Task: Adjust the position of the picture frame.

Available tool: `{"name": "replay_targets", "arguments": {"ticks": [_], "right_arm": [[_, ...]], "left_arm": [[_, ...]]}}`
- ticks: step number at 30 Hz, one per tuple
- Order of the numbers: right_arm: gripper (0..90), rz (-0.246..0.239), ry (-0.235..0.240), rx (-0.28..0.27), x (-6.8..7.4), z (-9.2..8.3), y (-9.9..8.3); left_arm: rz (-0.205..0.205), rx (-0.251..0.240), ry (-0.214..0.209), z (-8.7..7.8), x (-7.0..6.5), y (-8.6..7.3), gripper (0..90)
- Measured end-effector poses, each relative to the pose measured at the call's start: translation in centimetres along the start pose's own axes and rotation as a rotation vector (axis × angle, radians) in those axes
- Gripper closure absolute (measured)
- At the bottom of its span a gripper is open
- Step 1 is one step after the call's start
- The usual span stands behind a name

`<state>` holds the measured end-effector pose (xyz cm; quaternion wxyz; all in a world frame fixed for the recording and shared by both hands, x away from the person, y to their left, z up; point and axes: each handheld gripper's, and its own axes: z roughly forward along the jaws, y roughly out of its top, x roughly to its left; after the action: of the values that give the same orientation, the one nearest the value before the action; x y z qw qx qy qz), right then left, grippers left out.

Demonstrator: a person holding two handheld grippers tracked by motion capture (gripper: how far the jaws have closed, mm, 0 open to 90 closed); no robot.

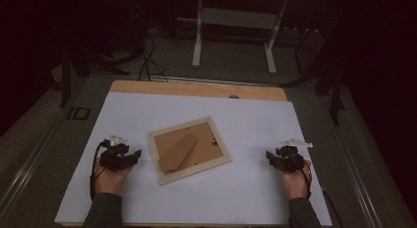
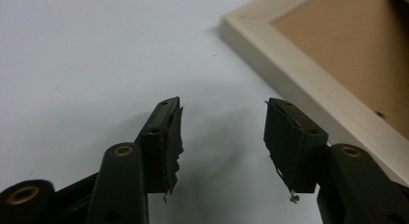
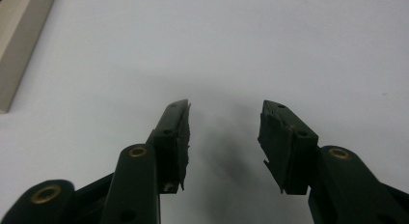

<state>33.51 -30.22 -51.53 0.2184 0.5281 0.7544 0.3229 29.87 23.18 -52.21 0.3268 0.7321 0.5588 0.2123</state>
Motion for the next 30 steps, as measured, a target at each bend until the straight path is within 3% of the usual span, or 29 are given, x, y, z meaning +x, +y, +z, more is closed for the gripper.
{"name": "replay_targets", "arguments": {"ticks": [1,2,3,4,5,6,7,8,10,13,18,19,20,21,25,30], "right_arm": [[53.2,0.000,0.000,0.000,0.0,0.0,0.0],[52.9,-0.008,0.014,0.001,0.2,0.0,0.0],[52.3,-0.012,0.015,0.002,0.2,0.0,0.0],[52.3,-0.012,0.015,0.002,0.2,0.0,0.0],[50.0,-0.013,0.022,-0.001,0.3,0.0,0.0],[49.7,-0.013,0.038,0.002,0.4,0.1,0.1],[49.9,-0.017,0.047,0.003,0.5,0.1,0.2],[49.9,-0.020,0.052,0.002,0.5,0.1,0.2],[49.9,-0.021,0.055,0.001,0.6,0.1,0.3],[48.7,-0.014,0.042,-0.007,0.7,-0.3,0.2],[51.0,-0.031,0.038,-0.013,1.1,-0.6,0.3],[52.1,-0.033,0.042,-0.013,1.3,-0.5,0.3],[54.9,-0.046,0.045,-0.011,1.4,-0.5,0.4],[57.0,-0.064,0.059,-0.007,1.7,-0.4,0.5],[63.5,-0.104,0.072,0.007,2.6,0.0,1.0],[68.9,-0.110,0.094,-0.019,3.0,0.1,1.7]], "left_arm": [[0.000,0.000,0.000,0.0,0.0,0.0,48.8],[0.038,0.002,-0.004,-0.2,-0.4,0.1,48.8],[0.038,0.002,-0.004,-0.2,-0.4,0.1,48.8],[0.066,-0.008,0.000,-0.5,-0.8,0.1,48.8],[0.111,-0.020,-0.003,-0.8,-1.1,0.1,52.2],[0.111,-0.020,-0.003,-0.8,-1.1,0.1,59.6],[0.152,-0.031,0.002,-1.1,-1.4,0.1,61.1],[0.156,-0.038,-0.003,-1.3,-1.5,0.0,62.9],[0.155,-0.043,-0.013,-1.4,-1.5,0.0,64.4],[0.130,-0.059,-0.090,-1.3,-1.2,-0.7,63.8],[0.113,-0.065,-0.107,-1.6,-1.0,-0.9,62.5],[0.082,-0.078,-0.124,-1.7,-0.8,-0.8,60.7],[0.082,-0.078,-0.124,-1.7,-0.8,-0.8,59.8],[0.036,-0.074,-0.165,-1.6,-0.4,-0.8,59.8],[0.036,-0.070,-0.178,-1.7,-0.4,-0.8,61.3],[0.055,-0.064,-0.197,-1.8,-0.7,-0.8,62.9]]}}
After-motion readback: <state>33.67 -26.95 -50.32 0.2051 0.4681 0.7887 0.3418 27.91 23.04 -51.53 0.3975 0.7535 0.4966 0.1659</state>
